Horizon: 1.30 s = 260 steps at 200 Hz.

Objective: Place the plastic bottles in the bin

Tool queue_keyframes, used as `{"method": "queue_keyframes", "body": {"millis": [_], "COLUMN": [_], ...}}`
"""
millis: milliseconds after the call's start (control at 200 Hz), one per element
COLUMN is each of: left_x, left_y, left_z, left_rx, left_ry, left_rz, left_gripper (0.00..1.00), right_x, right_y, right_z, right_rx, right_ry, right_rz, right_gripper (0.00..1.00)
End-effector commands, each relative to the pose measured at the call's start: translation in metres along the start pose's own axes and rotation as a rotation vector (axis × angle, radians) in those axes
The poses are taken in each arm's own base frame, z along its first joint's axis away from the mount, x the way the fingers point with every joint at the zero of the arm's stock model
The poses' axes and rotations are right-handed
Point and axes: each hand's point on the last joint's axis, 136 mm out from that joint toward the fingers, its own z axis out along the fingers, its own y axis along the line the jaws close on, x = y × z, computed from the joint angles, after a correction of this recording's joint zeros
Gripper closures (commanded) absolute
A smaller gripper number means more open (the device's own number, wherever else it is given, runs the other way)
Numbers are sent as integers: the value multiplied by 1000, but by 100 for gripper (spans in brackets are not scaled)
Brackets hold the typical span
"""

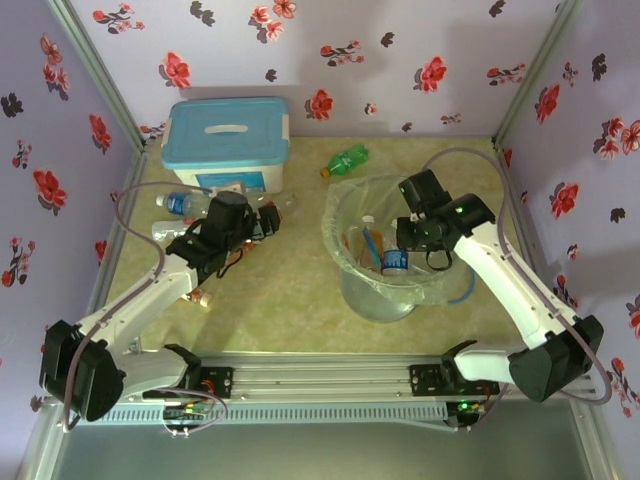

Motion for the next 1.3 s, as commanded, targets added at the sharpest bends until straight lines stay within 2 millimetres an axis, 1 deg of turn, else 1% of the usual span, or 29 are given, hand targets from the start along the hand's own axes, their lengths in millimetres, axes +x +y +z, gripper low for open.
{"method": "queue_keyframes", "body": {"millis": [0,60,125,180,240,285,355,400,440,495,565,655,745,850,1030,1185,1295], "left_x": [3,6,10,15,24,31,47,58,65,74,85,96,105,121,146,159,162], "left_y": [12,19,32,48,67,82,109,128,137,144,153,165,168,180,201,214,218], "left_z": [-7,-9,-14,-19,-26,-31,-41,-49,-55,-61,-66,-66,-54,-46,-40,-36,-32], "left_rx": [-25,-44,-80,-124,-175,-212,-285,-347,-381,-416,-464,-491,-440,-475,-563,-628,-641], "left_ry": [2,17,32,45,58,62,69,82,94,107,124,123,145,160,167,153,138], "left_rz": [-29,-34,-46,-73,-126,-186,-296,-374,-423,-481,-561,-671,-784,-879,-946,-982,-1012], "left_gripper": [11,11,10,9,8,7,5,1,0,0,0,0,1,4,8,11,13], "right_x": [-8,-24,-40,-51,-61,-67,-77,-85,-91,-99,-105,-107,-103,-97,-86,-80,-78], "right_y": [16,17,22,31,40,46,56,63,70,77,81,83,80,67,49,42,39], "right_z": [-13,-33,-51,-65,-75,-79,-85,-90,-93,-94,-91,-87,-89,-91,-95,-96,-94], "right_rx": [-63,-65,-89,-133,-185,-214,-266,-311,-356,-416,-451,-464,-462,-422,-399,-383,-378], "right_ry": [-4,-58,-114,-161,-200,-226,-275,-324,-366,-412,-438,-431,-425,-415,-429,-426,-424], "right_rz": [2,-20,-36,-48,-57,-65,-80,-75,-65,-49,-39,-45,-68,-78,-56,-56,-52], "right_gripper": [69,63,56,49,41,37,34,33,32,32,31,30,29,27,27,26,24]}}
